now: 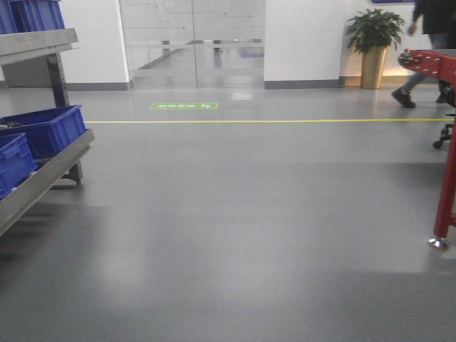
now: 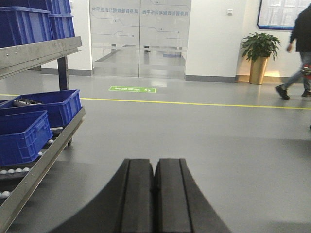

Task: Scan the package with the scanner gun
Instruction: 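Drive the base forward and turn toward the red-framed felt table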

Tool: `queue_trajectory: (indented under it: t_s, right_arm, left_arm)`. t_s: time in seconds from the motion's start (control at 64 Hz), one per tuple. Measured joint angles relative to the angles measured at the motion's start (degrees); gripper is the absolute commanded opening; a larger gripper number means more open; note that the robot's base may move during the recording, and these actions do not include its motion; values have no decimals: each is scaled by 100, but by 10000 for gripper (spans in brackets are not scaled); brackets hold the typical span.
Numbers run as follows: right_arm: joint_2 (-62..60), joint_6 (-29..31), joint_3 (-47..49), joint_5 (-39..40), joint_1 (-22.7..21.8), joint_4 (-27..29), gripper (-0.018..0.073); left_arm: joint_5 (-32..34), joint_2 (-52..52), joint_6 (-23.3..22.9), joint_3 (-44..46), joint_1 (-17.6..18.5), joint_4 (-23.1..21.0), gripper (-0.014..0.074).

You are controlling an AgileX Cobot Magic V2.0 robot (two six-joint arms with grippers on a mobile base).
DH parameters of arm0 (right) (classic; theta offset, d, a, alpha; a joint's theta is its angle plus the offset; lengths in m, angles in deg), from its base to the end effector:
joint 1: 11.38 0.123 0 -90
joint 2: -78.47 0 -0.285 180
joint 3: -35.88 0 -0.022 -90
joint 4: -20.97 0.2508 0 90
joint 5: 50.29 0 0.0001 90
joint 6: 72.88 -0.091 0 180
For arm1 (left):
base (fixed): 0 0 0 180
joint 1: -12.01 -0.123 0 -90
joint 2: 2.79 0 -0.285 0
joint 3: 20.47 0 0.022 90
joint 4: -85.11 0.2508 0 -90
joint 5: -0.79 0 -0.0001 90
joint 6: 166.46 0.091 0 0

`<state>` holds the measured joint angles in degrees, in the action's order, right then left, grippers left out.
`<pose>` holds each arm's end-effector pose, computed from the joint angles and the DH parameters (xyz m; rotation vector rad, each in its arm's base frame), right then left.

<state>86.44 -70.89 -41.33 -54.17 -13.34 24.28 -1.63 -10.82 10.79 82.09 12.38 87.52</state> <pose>0.0568 -0.0016 0.2069 0.0413 1.5537 -0.0059 0.0570 -0.0002 0.2078 -0.0010 1.5339 -0.0085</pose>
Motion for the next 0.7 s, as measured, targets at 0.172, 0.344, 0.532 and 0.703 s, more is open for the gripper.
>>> queue_trajectory:
  t_s: [0.172,0.344,0.532,0.703]
  right_arm:
    - [0,0,0,0,0,0,-168]
    - [0,0,0,0,0,0,-168]
    - [0,0,0,0,0,0,-168]
    - [0,0,0,0,0,0,-168]
  left_arm:
    - [0,0,0,0,0,0,-111]
    - [0,0,0,0,0,0,-111]
    - [0,0,0,0,0,0,-111]
    - [0,0,0,0,0,0,-111]
